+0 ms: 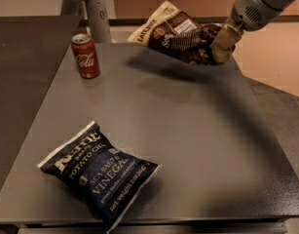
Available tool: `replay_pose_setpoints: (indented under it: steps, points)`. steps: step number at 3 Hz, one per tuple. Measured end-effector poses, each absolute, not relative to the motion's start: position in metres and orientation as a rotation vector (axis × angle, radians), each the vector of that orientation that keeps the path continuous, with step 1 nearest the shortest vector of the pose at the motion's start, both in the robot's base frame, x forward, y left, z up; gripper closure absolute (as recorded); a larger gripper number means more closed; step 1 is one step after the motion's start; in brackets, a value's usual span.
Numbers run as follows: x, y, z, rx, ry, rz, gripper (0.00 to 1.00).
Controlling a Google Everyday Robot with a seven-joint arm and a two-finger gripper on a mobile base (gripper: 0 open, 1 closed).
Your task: Pick brown chip bag
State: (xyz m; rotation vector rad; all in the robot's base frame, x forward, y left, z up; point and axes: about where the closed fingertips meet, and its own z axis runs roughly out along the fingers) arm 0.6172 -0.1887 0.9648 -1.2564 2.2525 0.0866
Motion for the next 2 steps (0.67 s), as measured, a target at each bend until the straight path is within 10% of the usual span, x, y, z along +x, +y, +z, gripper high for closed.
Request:
replay_pose_setpoints:
  steps: [2]
  points:
    - [0.5979,-0.1797,1.0142,-1.312,2.243,0.107,1.0]
